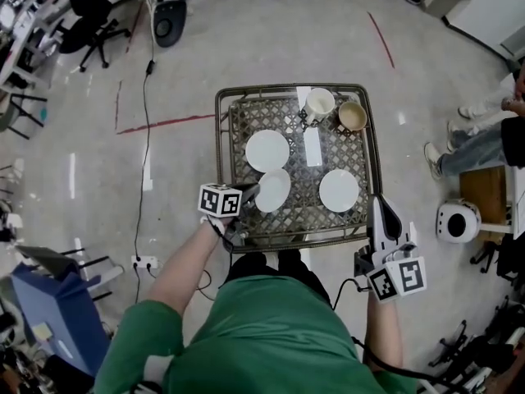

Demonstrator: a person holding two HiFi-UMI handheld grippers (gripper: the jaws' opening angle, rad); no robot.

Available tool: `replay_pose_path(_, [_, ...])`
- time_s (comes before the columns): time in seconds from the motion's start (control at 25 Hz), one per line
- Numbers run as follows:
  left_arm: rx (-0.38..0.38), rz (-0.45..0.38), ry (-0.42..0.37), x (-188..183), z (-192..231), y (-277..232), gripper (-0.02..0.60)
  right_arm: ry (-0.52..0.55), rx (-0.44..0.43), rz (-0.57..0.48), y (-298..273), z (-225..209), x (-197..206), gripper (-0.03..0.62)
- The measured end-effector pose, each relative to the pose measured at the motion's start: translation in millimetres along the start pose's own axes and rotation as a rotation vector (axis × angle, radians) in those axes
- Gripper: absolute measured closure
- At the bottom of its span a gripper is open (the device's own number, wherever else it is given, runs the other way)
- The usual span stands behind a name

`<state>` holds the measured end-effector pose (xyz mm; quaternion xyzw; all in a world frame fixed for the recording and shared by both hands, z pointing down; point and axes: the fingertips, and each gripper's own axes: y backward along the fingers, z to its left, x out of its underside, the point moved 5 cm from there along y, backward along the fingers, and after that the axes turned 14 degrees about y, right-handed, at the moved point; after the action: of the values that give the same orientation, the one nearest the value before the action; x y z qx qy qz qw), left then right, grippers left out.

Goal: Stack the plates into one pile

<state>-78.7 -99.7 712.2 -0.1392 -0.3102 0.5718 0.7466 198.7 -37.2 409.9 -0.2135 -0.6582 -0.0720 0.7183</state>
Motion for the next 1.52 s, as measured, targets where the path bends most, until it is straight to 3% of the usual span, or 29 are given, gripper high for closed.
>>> replay_pose_path(0.28, [-0.031,-0.009,-0.040,-42.0,8.4,-10.5,0.552,-0.009,0.015,0.012,-1.6,-8.0,1.2,0.571])
replay_pose_path(0.8, [-0.114,-0.042,-0.042,-109.5,39.6,-37.9,0.551,-0.039,0.052,0.094,-5.7,-19.6,15.5,0.571])
replay_pose_path(1.16, [-0.237,-0.037,-0.010,-124.0,84.1,-59.1,0.548,-0.050,0.064,0.139,-6.6,-26.0,21.9,0.571])
replay_pose_path(1.52, [-0.340,-0.047,-0.093,-124.5,96.4,-68.9,0.548,-0.062,0.082,0.175,-0.6,-29.9,33.9,0.571])
